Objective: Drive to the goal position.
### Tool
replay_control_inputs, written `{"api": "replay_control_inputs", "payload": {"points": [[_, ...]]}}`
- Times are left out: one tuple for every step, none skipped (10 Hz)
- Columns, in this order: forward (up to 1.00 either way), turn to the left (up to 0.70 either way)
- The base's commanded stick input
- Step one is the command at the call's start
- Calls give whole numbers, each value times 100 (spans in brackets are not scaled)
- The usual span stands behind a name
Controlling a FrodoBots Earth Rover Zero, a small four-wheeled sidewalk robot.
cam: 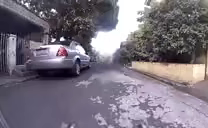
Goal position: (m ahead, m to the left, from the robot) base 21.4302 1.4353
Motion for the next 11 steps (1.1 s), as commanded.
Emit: {"api": "replay_control_inputs", "payload": {"points": [[70, 0], [70, 0], [70, 0], [70, 0], [70, 0], [70, 0], [70, 0], [70, 0], [70, 0], [70, 0], [70, 0]]}}
